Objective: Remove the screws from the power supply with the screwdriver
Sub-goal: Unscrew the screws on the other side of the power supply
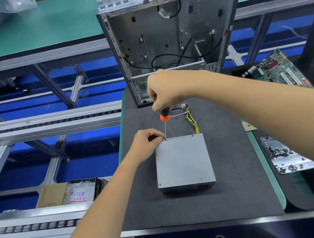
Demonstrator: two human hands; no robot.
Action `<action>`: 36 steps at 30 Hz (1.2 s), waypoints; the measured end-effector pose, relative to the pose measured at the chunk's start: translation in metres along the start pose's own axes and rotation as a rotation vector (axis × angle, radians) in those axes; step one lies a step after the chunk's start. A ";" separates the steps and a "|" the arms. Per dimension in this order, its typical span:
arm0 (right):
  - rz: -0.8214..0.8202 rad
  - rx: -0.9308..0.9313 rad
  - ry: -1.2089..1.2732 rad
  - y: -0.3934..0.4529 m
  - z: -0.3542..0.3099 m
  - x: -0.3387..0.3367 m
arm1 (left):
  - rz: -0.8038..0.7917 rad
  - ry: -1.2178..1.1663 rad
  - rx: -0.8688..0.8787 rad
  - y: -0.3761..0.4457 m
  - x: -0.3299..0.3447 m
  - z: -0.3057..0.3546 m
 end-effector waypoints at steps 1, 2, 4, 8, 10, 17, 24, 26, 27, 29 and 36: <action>0.022 0.035 0.001 0.000 0.002 0.000 | -0.007 0.000 -0.001 -0.001 0.000 0.000; 0.045 0.078 0.026 0.000 0.005 0.000 | -0.013 0.004 0.000 -0.001 0.000 -0.001; 0.065 0.155 0.095 0.001 0.011 0.001 | -0.011 0.012 0.010 -0.003 0.000 0.000; 0.042 0.216 0.118 0.004 0.016 0.004 | 0.007 0.036 0.035 -0.005 0.000 0.001; 0.021 0.163 0.085 0.003 0.015 0.003 | 0.009 0.050 0.045 -0.005 0.000 0.001; -0.107 -0.288 -0.143 -0.005 -0.019 0.003 | 0.011 0.151 0.086 -0.002 0.002 0.005; -0.062 -0.220 -0.027 0.003 -0.016 -0.001 | 0.012 0.087 0.046 -0.004 0.004 0.005; -0.039 -0.112 0.044 0.008 -0.009 0.001 | 0.013 0.095 0.030 -0.004 0.003 0.004; -0.034 -0.045 0.060 0.011 -0.005 0.002 | 0.009 0.106 0.024 -0.004 0.003 0.004; -0.048 0.073 0.034 0.015 0.000 0.004 | 0.010 0.115 0.015 -0.005 0.004 0.004; -0.160 0.039 0.030 0.002 0.007 0.002 | 0.049 0.129 0.030 -0.011 0.005 0.003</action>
Point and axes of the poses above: each hand's wrist, its own y-axis towards the middle knuckle, its own x-axis out of the palm, z = x × y, the point moved 7 cm from there along y, towards the middle knuckle, and after that the axes turned 6 degrees about -y, right-handed, at the moved point
